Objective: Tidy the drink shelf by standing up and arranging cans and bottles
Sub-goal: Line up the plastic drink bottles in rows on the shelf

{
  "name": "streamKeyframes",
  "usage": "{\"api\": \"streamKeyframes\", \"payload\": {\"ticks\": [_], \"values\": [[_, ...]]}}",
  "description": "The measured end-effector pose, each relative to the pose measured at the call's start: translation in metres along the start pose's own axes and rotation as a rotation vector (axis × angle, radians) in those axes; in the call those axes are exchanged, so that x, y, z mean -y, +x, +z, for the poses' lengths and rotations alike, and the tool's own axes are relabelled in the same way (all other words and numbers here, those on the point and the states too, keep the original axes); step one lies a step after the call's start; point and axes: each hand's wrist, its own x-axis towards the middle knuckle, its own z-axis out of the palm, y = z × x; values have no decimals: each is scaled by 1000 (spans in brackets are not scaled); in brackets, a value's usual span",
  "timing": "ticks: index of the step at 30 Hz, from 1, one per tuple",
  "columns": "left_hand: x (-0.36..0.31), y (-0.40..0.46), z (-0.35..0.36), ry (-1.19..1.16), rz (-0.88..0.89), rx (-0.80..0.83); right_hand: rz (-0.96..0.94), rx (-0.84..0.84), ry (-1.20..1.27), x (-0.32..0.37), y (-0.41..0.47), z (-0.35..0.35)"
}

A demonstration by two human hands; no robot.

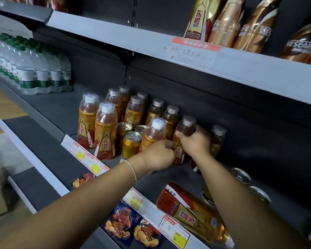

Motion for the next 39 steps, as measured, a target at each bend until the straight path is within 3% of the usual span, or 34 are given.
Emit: {"api": "streamKeyframes", "payload": {"ticks": [10,20,25,28,34,39], "values": [[1,-3,-34,-50,33,145,-15,-48,-155,6,16,16],[23,3,-95,78,111,110,153,-5,-188,35,-14,1],[40,-2,-116,270,87,169,64,-325,23,75,-57,-4],[51,-6,-124,380,55,236,-48,-423,182,96,-86,6],[66,-9,-130,388,59,246,178,-63,173,92,-111,46],[73,-6,-132,385,41,233,243,-61,156,73,-117,69]]}}
